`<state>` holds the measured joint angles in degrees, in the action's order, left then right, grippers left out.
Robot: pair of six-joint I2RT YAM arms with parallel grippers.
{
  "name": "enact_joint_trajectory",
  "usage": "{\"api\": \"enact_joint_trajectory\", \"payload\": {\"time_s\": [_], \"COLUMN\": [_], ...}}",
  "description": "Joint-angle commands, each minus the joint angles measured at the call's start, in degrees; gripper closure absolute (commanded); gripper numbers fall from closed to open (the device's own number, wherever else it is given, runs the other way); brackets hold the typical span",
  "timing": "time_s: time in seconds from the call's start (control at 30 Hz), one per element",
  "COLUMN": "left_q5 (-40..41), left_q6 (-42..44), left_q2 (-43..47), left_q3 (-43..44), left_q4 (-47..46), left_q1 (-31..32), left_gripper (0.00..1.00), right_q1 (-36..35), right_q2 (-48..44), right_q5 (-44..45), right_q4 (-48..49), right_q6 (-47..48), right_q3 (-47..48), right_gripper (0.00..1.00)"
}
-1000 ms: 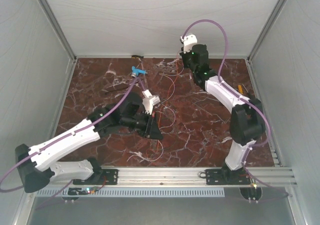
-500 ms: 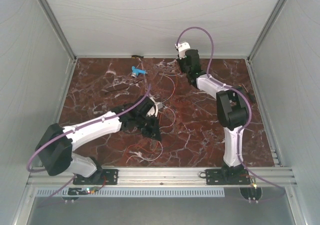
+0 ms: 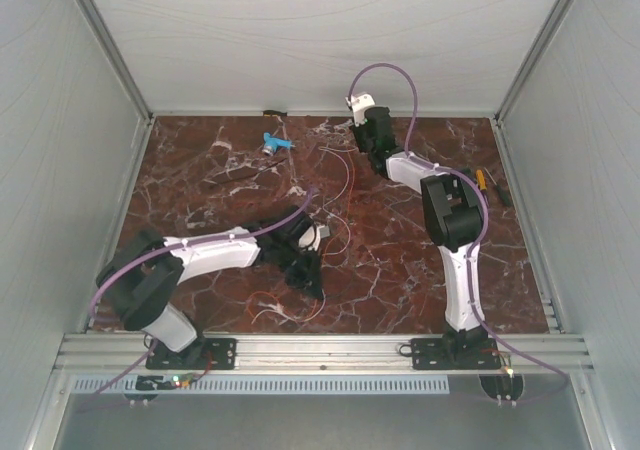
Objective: Zip-tie the wires
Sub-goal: Straighten the cable at the center of the board.
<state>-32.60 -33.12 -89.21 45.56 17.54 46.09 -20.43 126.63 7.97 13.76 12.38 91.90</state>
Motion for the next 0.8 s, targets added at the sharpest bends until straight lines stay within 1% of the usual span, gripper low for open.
{"api": "enact_joint_trajectory", "payload": {"time_s": [0.0, 0.2, 0.33, 0.47, 0.63, 0.7, 0.77], "left_q5": [-3.4, -3.4, -2.9, -1.8, 0.2, 1.0, 1.6], "left_q6": [0.2, -1.0, -2.5, -4.2, -5.4, -5.0, -4.6], "left_q2": [-1.1, -3.0, -4.8, -6.1, -4.2, -2.8, -1.0], "left_q3": [-1.5, -3.0, -3.1, -2.8, -3.0, -3.0, -3.1], "left_q4": [-3.8, -6.5, -9.2, -10.9, -10.2, -8.8, -7.7], "left_q1": [0.6, 1.8, 2.9, 4.1, 4.4, 4.4, 4.5], "left_gripper": [0.95, 0.9, 0.87, 0.86, 0.85, 0.84, 0.79], "right_q1": [0.5, 0.5, 0.5, 0.5, 0.5, 0.4, 0.4], "right_q2": [0.8, 0.9, 1.0, 0.8, -0.2, -0.8, -1.4], "right_q5": [1.6, 2.0, 1.5, 0.5, -1.3, -2.1, -2.6], "right_q4": [2.9, 2.2, 1.2, 0.2, -1.9, -3.0, -4.2], "right_q6": [0.1, -1.2, -1.7, -2.3, -3.6, -4.3, -4.5], "right_q3": [1.2, -0.1, -0.7, -1.2, -1.2, -0.8, -0.3], "right_gripper": [1.0, 1.0, 0.96, 0.93, 0.85, 0.79, 0.71]}}
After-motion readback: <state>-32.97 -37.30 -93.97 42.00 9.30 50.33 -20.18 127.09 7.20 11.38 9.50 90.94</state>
